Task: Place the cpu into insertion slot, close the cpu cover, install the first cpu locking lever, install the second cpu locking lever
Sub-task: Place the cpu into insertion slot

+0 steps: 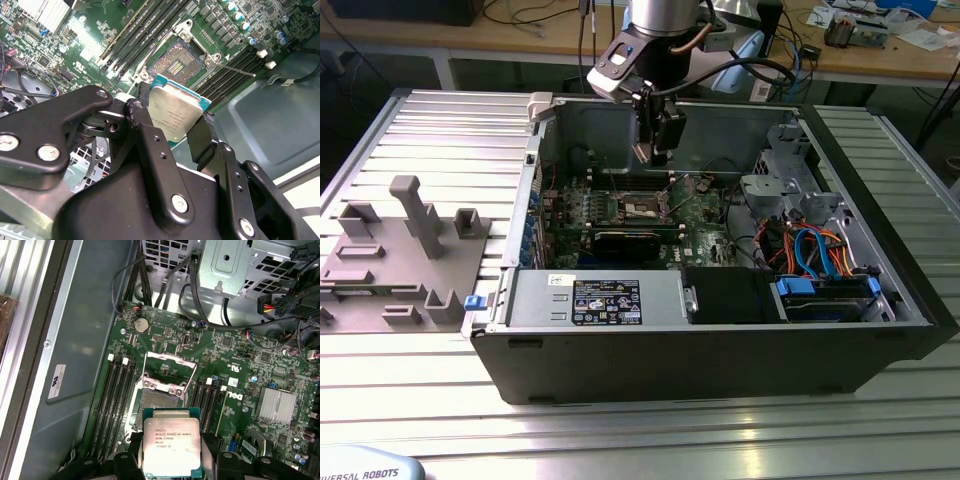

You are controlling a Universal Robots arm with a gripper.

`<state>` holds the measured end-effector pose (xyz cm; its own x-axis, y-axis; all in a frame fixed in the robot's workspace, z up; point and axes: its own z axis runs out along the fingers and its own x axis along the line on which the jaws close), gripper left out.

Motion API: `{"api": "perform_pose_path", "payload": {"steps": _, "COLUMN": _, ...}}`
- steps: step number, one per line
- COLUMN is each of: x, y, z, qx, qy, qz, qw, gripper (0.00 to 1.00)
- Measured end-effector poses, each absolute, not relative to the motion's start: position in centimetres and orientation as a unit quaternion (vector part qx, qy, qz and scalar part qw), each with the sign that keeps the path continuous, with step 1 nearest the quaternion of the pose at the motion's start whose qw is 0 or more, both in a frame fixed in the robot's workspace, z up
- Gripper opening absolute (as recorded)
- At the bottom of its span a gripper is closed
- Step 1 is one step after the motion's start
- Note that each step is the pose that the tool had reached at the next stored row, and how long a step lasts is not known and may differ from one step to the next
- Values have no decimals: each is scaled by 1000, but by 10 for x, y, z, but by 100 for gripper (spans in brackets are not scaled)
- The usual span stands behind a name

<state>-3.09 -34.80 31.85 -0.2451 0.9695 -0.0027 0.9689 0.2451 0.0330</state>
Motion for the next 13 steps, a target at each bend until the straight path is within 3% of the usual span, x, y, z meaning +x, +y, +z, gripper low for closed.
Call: {"api": "perform_pose_path", "payload": {"steps": 13, "x": -31, "y": -348, "z": 318, "qx": 619, "qy": 785, "qz": 12, "qw": 11, "gripper": 54}}
